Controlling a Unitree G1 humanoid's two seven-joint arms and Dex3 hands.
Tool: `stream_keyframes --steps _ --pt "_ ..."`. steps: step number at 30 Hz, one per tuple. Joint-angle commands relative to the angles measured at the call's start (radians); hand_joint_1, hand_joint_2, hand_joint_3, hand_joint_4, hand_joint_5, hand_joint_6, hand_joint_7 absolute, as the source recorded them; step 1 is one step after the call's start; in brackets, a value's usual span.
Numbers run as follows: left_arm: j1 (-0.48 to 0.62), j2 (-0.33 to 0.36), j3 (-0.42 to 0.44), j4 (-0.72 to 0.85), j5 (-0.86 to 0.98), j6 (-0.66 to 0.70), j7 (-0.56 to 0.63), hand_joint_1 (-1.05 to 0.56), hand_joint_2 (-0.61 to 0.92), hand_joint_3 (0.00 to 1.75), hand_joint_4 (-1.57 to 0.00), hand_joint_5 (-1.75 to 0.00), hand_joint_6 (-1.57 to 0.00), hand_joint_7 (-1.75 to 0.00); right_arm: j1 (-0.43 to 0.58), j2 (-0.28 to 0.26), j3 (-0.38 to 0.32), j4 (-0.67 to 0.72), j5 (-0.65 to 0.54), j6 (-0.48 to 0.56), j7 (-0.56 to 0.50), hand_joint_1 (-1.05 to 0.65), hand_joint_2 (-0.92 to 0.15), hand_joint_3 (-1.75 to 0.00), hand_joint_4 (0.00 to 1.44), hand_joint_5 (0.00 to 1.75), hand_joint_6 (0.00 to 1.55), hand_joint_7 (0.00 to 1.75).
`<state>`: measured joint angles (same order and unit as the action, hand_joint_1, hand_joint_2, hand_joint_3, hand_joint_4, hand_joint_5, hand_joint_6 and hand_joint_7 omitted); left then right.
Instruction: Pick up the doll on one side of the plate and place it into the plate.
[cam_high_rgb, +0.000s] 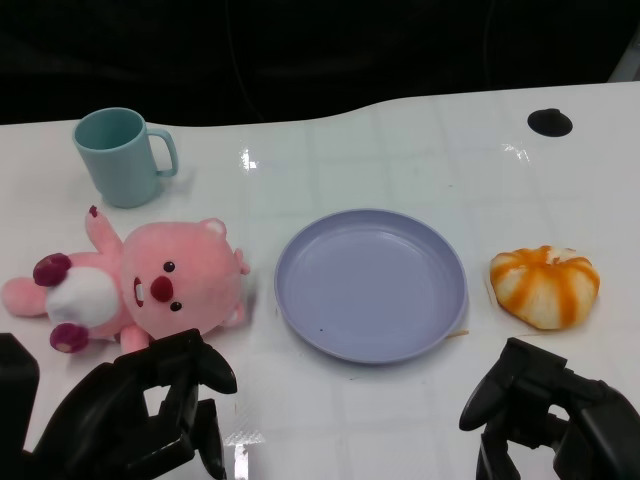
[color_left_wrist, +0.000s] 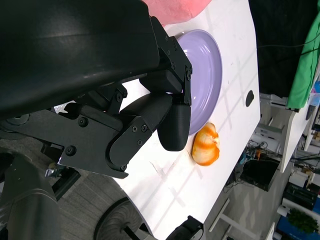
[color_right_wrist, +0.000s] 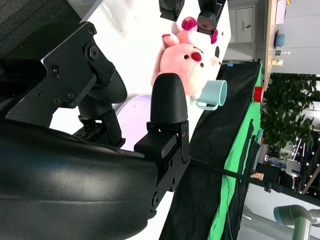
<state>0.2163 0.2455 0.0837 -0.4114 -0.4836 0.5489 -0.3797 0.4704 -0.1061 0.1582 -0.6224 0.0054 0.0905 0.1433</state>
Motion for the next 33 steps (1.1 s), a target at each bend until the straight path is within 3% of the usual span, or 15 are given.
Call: stream_keyframes --steps 1,33 --pt "-0.004 0.013 0.003 -0.003 -0.002 0.002 -0.003 -0.12 0.5 1.28 -0.84 -1.75 -0.73 -1.65 0.0 -0.001 0.001 -0.012 0.002 0.002 -0.005 0.12 -0.42 -1.4 0.73 1.75 0.59 1.57" --pt "0.002 0.008 0.007 -0.004 0.006 -0.023 -0.007 -0.09 0.51 1.27 -0.83 -1.75 -0.73 -1.62 0.001 0.001 0.002 -0.015 0.004 0.005 -0.006 0.11 -0.43 -1.39 0.72 1.75 0.58 1.57"
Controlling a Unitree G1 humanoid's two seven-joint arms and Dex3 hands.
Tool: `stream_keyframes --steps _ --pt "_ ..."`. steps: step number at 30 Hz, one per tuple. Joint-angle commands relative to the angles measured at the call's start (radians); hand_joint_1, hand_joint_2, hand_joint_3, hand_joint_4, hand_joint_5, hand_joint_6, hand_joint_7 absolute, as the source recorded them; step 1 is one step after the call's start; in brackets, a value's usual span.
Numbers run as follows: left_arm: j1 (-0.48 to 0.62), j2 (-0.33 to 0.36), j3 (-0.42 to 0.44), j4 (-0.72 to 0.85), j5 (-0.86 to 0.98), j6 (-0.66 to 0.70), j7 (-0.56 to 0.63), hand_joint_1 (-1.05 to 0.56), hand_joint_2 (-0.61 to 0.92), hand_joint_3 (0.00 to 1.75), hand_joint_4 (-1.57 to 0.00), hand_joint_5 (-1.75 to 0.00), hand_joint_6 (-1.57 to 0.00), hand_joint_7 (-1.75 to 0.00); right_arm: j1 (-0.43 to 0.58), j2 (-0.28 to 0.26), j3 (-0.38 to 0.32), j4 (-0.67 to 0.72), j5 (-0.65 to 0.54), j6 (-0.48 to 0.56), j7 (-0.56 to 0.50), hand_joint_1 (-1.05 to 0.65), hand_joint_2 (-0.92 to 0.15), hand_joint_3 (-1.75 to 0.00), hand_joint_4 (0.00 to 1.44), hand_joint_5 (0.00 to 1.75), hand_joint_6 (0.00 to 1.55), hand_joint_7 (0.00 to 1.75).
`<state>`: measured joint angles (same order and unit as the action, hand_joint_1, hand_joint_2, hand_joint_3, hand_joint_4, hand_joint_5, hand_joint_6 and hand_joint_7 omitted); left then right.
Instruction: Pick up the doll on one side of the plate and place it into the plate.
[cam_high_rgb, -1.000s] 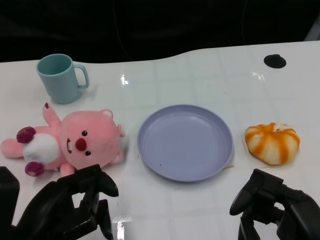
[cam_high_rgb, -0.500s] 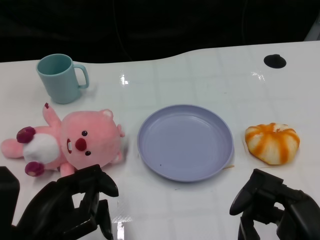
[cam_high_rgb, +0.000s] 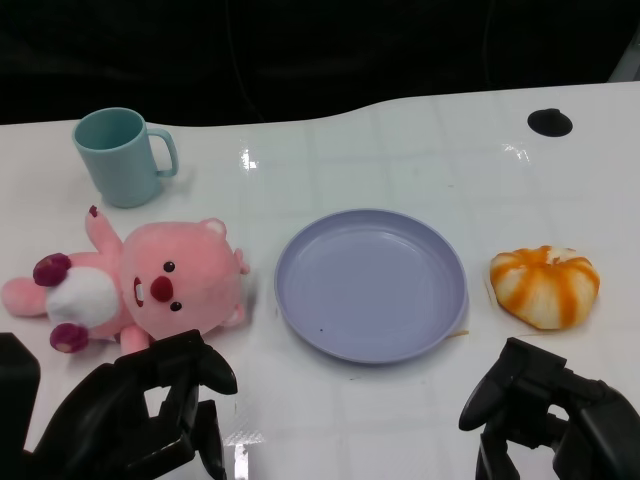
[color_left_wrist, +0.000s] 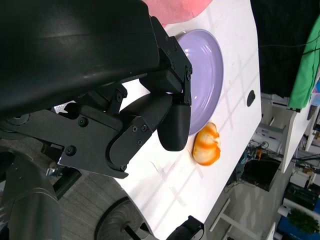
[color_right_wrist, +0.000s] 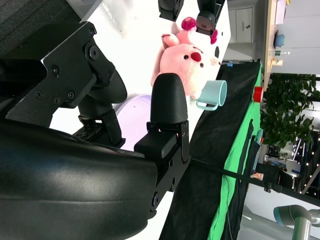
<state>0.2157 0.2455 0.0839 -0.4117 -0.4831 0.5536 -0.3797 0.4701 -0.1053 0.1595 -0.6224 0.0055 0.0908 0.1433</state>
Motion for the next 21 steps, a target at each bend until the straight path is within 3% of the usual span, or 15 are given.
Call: stream_keyframes --steps 1,5,8,13,19,21 --pt "0.006 0.005 0.007 -0.004 0.008 -0.039 -0.007 -0.09 0.51 1.27 -0.83 -1.75 -0.74 -1.59 0.002 0.001 0.0 -0.015 0.004 0.004 -0.005 0.11 -0.43 -1.39 0.72 1.75 0.58 1.57" --pt "0.013 -0.001 0.005 -0.007 0.015 -0.067 0.0 -0.12 0.55 1.16 -0.79 -1.61 -0.78 -1.3 0.002 -0.002 -0.001 -0.013 0.004 0.0 -0.004 0.12 -0.43 -1.39 0.72 1.75 0.59 1.57" --pt "0.015 -0.01 0.011 -0.012 0.005 -0.08 0.003 -0.15 0.51 1.18 -0.75 -1.52 -0.79 -1.12 0.002 -0.002 -0.001 -0.012 0.005 -0.001 -0.003 0.12 -0.43 -1.39 0.72 1.75 0.59 1.57" --pt "0.018 -0.024 0.016 -0.004 0.005 -0.155 -0.022 -0.18 0.43 1.24 -0.7 -1.43 -0.74 -0.98 -0.003 -0.003 -0.004 -0.004 0.004 -0.007 -0.002 0.12 -0.43 -1.4 0.72 1.75 0.59 1.57" --pt "0.019 -0.042 0.028 0.017 -0.009 -0.261 -0.06 -0.22 0.57 0.92 -0.65 -1.26 -0.72 -0.74 -0.006 -0.004 -0.004 0.001 0.004 -0.009 0.0 0.13 -0.43 -1.4 0.72 1.75 0.59 1.57" --pt "0.016 -0.044 0.032 0.024 -0.005 -0.295 -0.071 -0.31 0.77 0.54 -0.57 -1.24 -0.66 -0.71 -0.006 -0.004 -0.005 0.002 0.006 -0.01 0.0 0.14 -0.43 -1.4 0.72 1.75 0.59 1.57"
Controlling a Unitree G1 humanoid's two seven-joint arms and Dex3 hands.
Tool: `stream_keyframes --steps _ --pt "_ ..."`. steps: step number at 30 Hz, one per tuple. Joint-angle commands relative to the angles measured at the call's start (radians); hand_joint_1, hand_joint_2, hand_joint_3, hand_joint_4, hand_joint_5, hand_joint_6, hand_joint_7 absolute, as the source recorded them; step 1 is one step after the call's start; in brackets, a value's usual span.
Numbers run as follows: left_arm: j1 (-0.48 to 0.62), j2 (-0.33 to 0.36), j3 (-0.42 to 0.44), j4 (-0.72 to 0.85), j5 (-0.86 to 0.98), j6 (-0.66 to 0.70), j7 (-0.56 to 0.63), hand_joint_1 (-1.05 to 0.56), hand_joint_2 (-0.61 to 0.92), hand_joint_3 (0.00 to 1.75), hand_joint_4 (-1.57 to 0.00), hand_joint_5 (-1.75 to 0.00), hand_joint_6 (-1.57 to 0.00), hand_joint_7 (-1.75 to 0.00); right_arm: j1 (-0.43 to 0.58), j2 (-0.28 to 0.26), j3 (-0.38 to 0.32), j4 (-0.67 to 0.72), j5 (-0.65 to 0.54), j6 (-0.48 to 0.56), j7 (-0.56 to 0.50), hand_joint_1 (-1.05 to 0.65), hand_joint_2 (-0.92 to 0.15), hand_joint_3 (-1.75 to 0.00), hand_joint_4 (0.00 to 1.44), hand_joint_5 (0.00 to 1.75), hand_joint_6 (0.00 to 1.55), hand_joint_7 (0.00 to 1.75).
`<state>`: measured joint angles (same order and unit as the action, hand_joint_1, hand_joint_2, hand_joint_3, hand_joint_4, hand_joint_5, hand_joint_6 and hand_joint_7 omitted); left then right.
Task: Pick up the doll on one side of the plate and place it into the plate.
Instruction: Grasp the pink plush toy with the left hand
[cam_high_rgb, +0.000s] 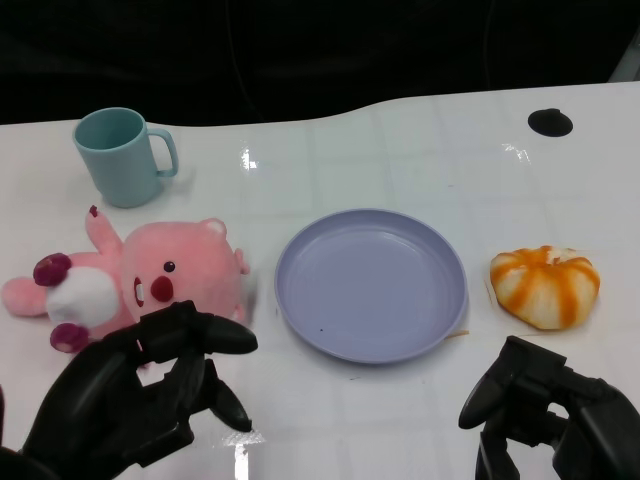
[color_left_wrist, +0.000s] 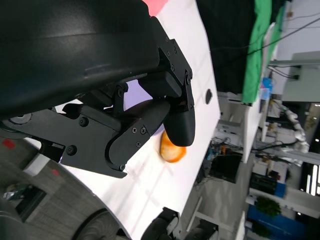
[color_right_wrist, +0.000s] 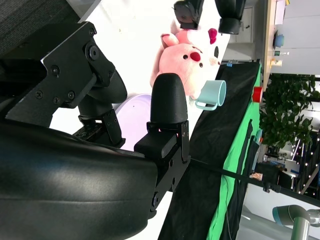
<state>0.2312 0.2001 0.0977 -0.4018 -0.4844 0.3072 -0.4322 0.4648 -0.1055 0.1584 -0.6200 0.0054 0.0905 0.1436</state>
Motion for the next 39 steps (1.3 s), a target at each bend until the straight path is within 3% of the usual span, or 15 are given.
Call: stream_keyframes --steps 1,2,6,17,23,32,39 --pt "-0.003 0.003 0.022 0.018 0.011 -0.076 -0.019 -0.33 0.82 0.44 -0.56 -1.23 -0.65 -0.71 0.001 -0.003 -0.003 -0.001 0.007 -0.01 0.001 0.14 -0.43 -1.4 0.72 1.75 0.59 1.57" --pt "-0.005 0.005 0.024 0.021 0.021 -0.094 -0.019 -0.42 0.88 0.31 -0.5 -1.19 -0.61 -0.67 0.001 -0.003 -0.002 -0.002 0.009 -0.011 0.002 0.14 -0.43 -1.4 0.72 1.75 0.59 1.57" --pt "-0.018 0.02 0.027 0.045 0.077 -0.203 -0.032 -0.57 0.92 0.2 -0.39 -1.08 -0.5 -0.57 0.007 0.0 0.004 -0.013 0.008 -0.002 -0.002 0.14 -0.43 -1.41 0.72 1.75 0.59 1.57" --pt "-0.056 0.1 0.046 0.076 0.295 -0.438 -0.011 -0.67 0.92 0.16 -0.16 -0.75 -0.3 -0.23 0.006 0.0 0.011 -0.021 -0.004 0.004 -0.012 0.12 -0.42 -1.4 0.72 1.75 0.59 1.58" --pt "-0.087 0.192 0.074 0.03 0.547 -0.424 0.074 -0.71 0.92 0.12 -0.01 -0.57 -0.2 -0.12 0.004 -0.001 0.007 -0.022 0.005 0.011 -0.012 0.12 -0.43 -1.39 0.72 1.75 0.59 1.57" --pt "-0.112 0.313 0.067 0.001 0.868 -0.375 0.109 -0.73 0.92 0.03 0.0 -0.3 -0.14 -0.04 0.009 -0.003 0.003 -0.025 0.01 0.01 -0.01 0.12 -0.44 -1.38 0.72 1.75 0.58 1.57" --pt "-0.155 0.361 0.022 0.01 1.077 -0.326 0.111 -0.74 0.91 0.01 0.0 -0.19 -0.13 -0.02 0.009 -0.002 0.005 -0.028 0.003 0.017 -0.014 0.11 -0.44 -1.37 0.72 1.75 0.58 1.57"
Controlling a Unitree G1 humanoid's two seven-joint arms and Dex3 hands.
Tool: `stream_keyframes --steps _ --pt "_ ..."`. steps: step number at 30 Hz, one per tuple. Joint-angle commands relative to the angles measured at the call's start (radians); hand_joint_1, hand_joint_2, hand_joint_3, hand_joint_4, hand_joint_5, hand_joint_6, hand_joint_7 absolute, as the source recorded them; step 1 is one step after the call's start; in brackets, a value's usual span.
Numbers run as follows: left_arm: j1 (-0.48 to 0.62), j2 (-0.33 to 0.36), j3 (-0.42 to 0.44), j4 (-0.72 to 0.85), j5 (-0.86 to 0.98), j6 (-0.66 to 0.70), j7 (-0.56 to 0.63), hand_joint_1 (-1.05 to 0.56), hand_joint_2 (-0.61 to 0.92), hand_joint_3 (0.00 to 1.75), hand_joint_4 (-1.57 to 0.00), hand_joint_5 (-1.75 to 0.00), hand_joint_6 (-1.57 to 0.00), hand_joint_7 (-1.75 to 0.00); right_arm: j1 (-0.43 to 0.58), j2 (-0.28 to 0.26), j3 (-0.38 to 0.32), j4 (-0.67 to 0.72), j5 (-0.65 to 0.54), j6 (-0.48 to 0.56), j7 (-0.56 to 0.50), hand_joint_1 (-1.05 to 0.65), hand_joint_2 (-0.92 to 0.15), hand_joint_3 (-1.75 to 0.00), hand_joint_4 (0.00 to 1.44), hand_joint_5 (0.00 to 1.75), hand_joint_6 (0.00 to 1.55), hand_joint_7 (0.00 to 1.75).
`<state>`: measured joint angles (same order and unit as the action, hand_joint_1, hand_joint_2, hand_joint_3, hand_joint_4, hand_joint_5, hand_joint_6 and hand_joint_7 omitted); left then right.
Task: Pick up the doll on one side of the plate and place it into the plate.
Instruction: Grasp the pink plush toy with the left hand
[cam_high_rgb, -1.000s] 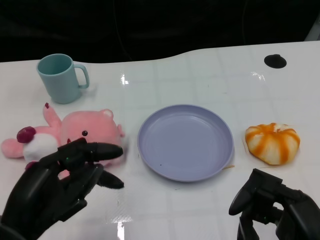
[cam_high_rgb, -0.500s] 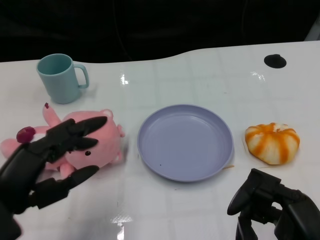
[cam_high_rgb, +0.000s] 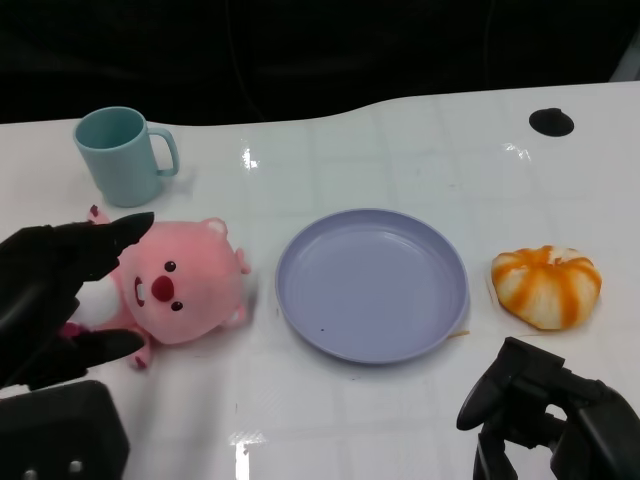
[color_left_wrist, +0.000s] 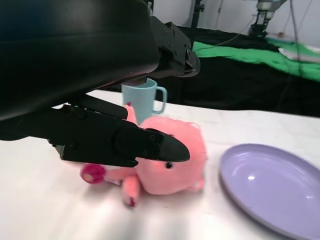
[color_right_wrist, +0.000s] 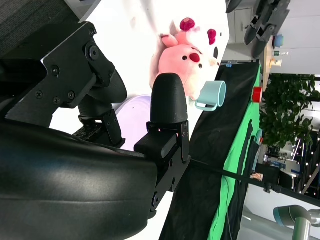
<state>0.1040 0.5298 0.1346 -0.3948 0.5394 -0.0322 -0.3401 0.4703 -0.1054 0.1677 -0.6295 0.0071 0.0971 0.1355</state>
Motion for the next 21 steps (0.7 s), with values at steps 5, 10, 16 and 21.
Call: stream_keyframes --steps 5,10,16,21 --pt "-0.107 0.068 -0.086 0.094 0.194 0.033 0.021 -0.76 0.89 0.0 -0.03 -0.21 -0.15 -0.02 0.003 -0.001 -0.002 -0.018 -0.004 0.012 -0.009 0.12 -0.44 -1.37 0.72 1.75 0.59 1.56" --pt "-0.181 0.08 -0.156 0.187 0.291 0.081 0.01 -0.77 0.9 0.0 -0.02 -0.22 -0.14 -0.01 0.005 -0.003 -0.001 -0.022 -0.004 0.016 -0.01 0.1 -0.45 -1.36 0.71 1.75 0.59 1.56" --pt "-0.255 0.086 -0.224 0.303 0.326 0.108 0.007 -0.74 0.9 0.0 -0.03 -0.23 -0.16 -0.01 0.012 -0.004 0.0 -0.029 0.0 0.014 -0.01 0.1 -0.45 -1.35 0.71 1.75 0.59 1.55" --pt "-0.331 0.083 -0.287 0.435 0.337 0.103 0.03 -0.74 0.89 0.0 -0.04 -0.23 -0.16 -0.01 0.017 -0.003 0.003 -0.037 -0.001 0.017 -0.012 0.1 -0.45 -1.35 0.72 1.75 0.59 1.55"
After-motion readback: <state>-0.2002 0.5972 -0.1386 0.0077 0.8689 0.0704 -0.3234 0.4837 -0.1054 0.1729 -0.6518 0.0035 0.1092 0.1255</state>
